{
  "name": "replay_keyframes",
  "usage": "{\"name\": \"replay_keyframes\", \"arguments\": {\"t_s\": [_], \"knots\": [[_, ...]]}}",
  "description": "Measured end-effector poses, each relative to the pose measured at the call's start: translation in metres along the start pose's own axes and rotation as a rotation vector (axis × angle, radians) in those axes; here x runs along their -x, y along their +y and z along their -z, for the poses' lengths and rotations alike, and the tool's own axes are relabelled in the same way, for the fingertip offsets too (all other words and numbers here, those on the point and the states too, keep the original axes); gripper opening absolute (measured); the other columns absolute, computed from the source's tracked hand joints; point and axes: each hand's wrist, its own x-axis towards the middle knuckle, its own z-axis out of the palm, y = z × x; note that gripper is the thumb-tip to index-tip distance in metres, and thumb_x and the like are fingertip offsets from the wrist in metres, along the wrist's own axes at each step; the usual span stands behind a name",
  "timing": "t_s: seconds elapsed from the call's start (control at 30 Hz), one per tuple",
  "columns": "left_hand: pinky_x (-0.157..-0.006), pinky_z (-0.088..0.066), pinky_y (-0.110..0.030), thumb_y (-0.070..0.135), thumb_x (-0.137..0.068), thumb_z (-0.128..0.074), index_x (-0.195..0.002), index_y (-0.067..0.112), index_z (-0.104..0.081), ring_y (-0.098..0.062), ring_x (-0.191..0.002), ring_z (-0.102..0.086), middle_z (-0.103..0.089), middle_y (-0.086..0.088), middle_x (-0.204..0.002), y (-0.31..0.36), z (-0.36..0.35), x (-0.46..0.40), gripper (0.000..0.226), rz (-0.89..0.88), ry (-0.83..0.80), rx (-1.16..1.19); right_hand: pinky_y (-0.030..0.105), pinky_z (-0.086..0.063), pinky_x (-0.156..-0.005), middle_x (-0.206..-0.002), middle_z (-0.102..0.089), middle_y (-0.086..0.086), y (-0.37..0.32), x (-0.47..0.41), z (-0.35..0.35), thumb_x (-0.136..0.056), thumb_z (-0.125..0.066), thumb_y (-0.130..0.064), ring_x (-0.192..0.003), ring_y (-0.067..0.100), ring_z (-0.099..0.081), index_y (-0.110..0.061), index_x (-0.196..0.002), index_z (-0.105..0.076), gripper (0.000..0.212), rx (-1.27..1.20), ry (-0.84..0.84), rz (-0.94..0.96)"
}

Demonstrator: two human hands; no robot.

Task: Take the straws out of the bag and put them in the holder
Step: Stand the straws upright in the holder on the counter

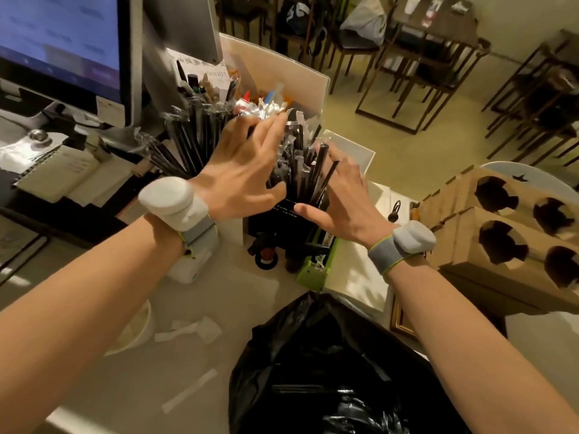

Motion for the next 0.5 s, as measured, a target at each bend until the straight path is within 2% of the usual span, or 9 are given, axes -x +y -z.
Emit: {"name": "replay_keyframes", "arguments": {"t_s": [0.07,0.17,0.23,0.3,0.33,0.4,0.47,0.5], "knots": [[-0.107,-0.036,-0.050,0.048,-0.082,-0.055,-0.150,0.006,-0.023,-0.034,-0.128,-0.034,-0.047,-0.013,-0.138,0.010,0.020,0.011,0.087,0.016,0.101,0.129,0.041,-0.014,-0.119,-0.163,-0.012,0.012,-0.005,0.010,0.019,-0.079,-0.070,-0.052,-0.147,0.032,-0.016,-0.012,-0.155,-0.010,0.105,-0.074,0.066,-0.024],[-0.088,-0.051,-0.040,0.050,-0.084,-0.052,-0.134,0.016,-0.048,-0.019,-0.111,-0.053,-0.063,0.001,-0.119,0.026,0.035,0.050,0.060,0.004,0.207,0.447,0.032,-0.022,-0.114,-0.154,-0.029,0.011,-0.011,0.045,0.046,-0.081,-0.072,-0.040,-0.138,0.027,-0.029,-0.012,-0.152,-0.024,0.090,-0.142,0.175,-0.084],[-0.078,-0.053,-0.034,0.049,-0.086,-0.056,-0.121,0.026,-0.056,-0.009,-0.093,-0.061,-0.066,0.013,-0.106,0.038,0.029,0.087,0.041,0.032,0.133,0.732,0.028,-0.036,-0.105,-0.138,-0.045,0.008,-0.015,0.083,0.054,-0.083,-0.070,-0.033,-0.124,0.019,-0.043,-0.015,-0.143,-0.039,0.070,-0.205,0.256,-0.144],[-0.074,-0.054,-0.035,0.051,-0.086,-0.057,-0.114,0.032,-0.057,-0.010,-0.088,-0.062,-0.065,0.016,-0.100,0.051,0.008,0.121,0.033,0.128,-0.007,0.849,0.026,-0.045,-0.096,-0.123,-0.053,0.003,-0.020,0.124,0.049,-0.084,-0.071,-0.025,-0.110,0.012,-0.049,-0.016,-0.132,-0.050,0.052,-0.247,0.265,-0.207],[-0.076,-0.054,-0.036,0.054,-0.087,-0.054,-0.115,0.034,-0.054,-0.010,-0.088,-0.061,-0.061,0.018,-0.103,0.057,-0.006,0.135,0.035,0.197,-0.121,0.817,0.029,-0.048,-0.095,-0.120,-0.055,0.002,-0.022,0.142,0.042,-0.085,-0.072,-0.021,-0.109,0.012,-0.050,-0.016,-0.129,-0.054,0.049,-0.251,0.222,-0.238],[-0.086,-0.050,-0.034,0.058,-0.089,-0.049,-0.123,0.036,-0.044,-0.010,-0.093,-0.056,-0.051,0.018,-0.108,0.073,-0.038,0.161,0.041,0.310,-0.374,0.732,0.039,-0.044,-0.103,-0.128,-0.053,0.001,-0.030,0.176,0.020,-0.085,-0.073,-0.023,-0.118,0.017,-0.048,-0.018,-0.134,-0.053,0.054,-0.232,0.054,-0.296],[-0.088,-0.044,-0.029,0.054,-0.090,-0.050,-0.128,0.039,-0.038,-0.011,-0.101,-0.052,-0.044,0.017,-0.104,0.096,-0.061,0.184,0.042,0.348,-0.443,0.779,0.041,-0.036,-0.114,-0.145,-0.043,0.000,-0.038,0.203,-0.001,-0.086,-0.071,-0.034,-0.134,0.018,-0.036,-0.024,-0.145,-0.042,0.066,-0.224,-0.109,-0.299],[-0.088,-0.044,-0.027,0.051,-0.090,-0.050,-0.128,0.040,-0.038,-0.010,-0.104,-0.052,-0.044,0.017,-0.104,0.112,-0.070,0.193,0.041,0.314,-0.408,0.799,0.040,-0.031,-0.117,-0.151,-0.036,-0.003,-0.041,0.218,-0.011,-0.086,-0.069,-0.039,-0.140,0.016,-0.029,-0.030,-0.148,-0.035,0.071,-0.238,-0.163,-0.282]]}}
